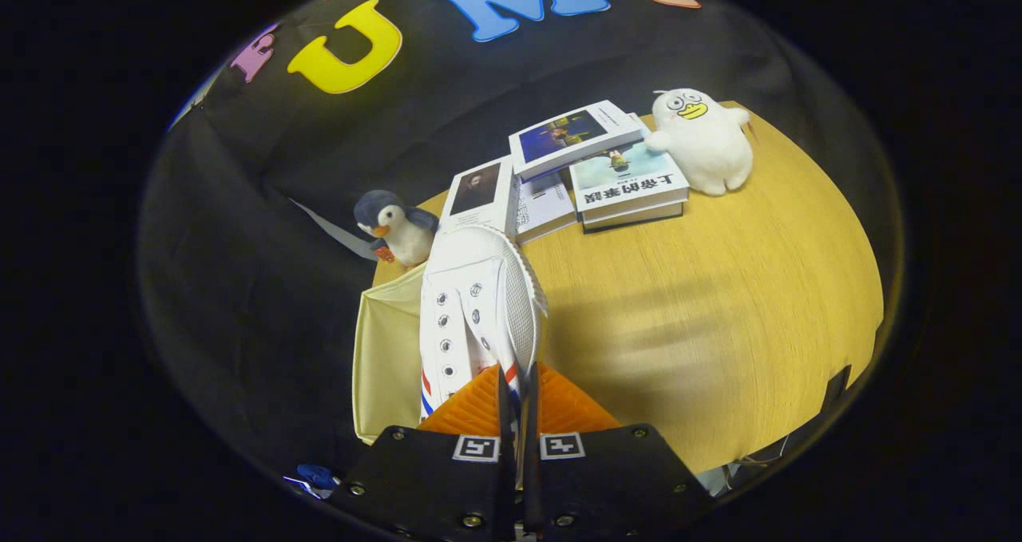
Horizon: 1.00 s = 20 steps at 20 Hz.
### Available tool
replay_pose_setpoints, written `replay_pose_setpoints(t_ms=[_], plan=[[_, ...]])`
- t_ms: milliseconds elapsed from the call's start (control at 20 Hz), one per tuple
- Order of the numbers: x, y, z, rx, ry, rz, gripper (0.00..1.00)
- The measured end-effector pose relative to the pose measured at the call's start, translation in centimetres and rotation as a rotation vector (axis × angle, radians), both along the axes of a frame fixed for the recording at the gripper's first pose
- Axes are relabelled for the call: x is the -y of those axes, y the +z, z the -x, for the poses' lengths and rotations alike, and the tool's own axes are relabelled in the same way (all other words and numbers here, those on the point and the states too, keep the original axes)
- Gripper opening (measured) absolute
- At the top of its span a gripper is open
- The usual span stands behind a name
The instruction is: Open the storage box then place both shoes into the box .Put the left shoe in first, then the right shoe, with the right side of both shoes facing outward in a uniform manner.
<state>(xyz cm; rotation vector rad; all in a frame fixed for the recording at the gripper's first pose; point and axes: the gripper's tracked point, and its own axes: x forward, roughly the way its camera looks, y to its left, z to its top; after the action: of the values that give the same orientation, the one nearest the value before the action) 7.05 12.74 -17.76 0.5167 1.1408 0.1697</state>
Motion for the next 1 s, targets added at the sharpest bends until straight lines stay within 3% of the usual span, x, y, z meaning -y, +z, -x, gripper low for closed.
replay_pose_setpoints(t_ms=[500,950,1000], plan=[[-9.0,-1.6,-1.3,-0.009,0.081,0.019,0.04],[-10.6,-4.4,-1.6,-0.036,0.088,0.073,0.04],[-11.1,-4.2,-1.4,-0.03,0.101,0.059,0.1]])
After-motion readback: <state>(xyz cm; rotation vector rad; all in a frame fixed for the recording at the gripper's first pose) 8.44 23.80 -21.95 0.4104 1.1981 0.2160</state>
